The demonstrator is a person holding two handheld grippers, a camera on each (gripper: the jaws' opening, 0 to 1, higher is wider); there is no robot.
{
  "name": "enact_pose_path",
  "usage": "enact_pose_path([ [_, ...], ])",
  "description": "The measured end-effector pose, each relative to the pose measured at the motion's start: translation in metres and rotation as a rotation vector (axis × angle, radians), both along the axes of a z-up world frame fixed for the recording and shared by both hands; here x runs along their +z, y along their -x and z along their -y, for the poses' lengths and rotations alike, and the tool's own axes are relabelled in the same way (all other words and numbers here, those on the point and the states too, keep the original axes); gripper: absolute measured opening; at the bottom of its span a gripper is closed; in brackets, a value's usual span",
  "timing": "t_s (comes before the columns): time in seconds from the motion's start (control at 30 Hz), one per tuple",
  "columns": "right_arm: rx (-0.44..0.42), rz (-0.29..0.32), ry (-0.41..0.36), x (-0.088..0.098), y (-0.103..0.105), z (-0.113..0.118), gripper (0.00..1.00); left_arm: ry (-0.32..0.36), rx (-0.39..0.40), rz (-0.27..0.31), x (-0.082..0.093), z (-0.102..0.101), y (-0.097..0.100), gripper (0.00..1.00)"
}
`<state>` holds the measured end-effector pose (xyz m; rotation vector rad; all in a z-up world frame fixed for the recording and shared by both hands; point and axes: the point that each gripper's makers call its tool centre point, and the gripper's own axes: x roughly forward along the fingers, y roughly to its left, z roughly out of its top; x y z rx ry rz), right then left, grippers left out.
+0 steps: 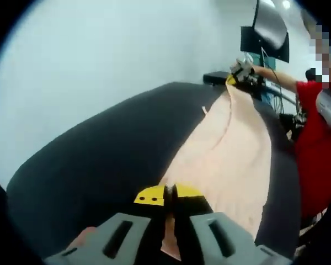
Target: Fold the towel on the table until its edges align and the towel forms a compact rectangular stack.
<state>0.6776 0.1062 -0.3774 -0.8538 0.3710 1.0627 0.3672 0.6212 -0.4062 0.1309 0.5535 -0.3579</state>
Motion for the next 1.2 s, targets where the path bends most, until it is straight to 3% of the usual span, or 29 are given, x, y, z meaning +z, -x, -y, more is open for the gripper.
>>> enact_pose_path([
  [0.13,-0.040,0.031,-0.011,0.004,-0.008,0.005,0.00,-0.004,0.067,0.026,-0.002,-0.012,-0.002,0.00],
  [0.23,-0.107,0.017,-0.070,0.007,-0.018,0.004,0.00,0.021,0.147,0.107,0.010,-0.020,-0.010,0.00],
  [0.3,-0.118,0.016,-0.064,-0.001,-0.023,0.001,0.00,0.048,0.122,0.090,0.008,-0.018,-0.011,0.00],
  [0.43,-0.166,-0.020,0.000,-0.037,-0.027,0.000,0.01,0.033,0.116,0.041,-0.013,-0.017,-0.013,0.01],
  [0.47,-0.164,-0.027,0.017,-0.046,-0.026,0.000,0.03,0.027,0.133,0.024,-0.019,-0.019,-0.013,0.04],
  [0.53,-0.158,-0.020,0.112,-0.059,-0.026,0.009,0.13,-0.004,0.152,0.042,-0.020,-0.026,-0.013,0.15],
  [0.63,-0.159,0.019,0.034,-0.042,-0.024,0.006,0.16,0.012,0.204,0.114,-0.002,-0.040,-0.009,0.35],
  [0.73,-0.164,0.092,-0.004,-0.013,-0.016,0.015,0.16,-0.062,0.202,0.190,0.022,-0.044,0.009,0.38],
  [0.83,-0.132,0.109,-0.026,0.001,0.010,0.023,0.14,-0.161,0.082,0.202,0.030,-0.006,0.042,0.35],
  [1.03,0.024,0.235,0.097,-0.009,0.082,0.035,0.14,-0.426,-0.126,0.118,0.001,0.041,0.103,0.33],
  [1.1,0.062,0.319,0.175,-0.014,0.101,0.044,0.14,-0.494,-0.182,0.091,-0.008,0.052,0.117,0.33],
  [1.2,0.127,0.423,0.257,-0.022,0.126,0.049,0.14,-0.568,-0.163,0.101,-0.014,0.061,0.126,0.28],
])
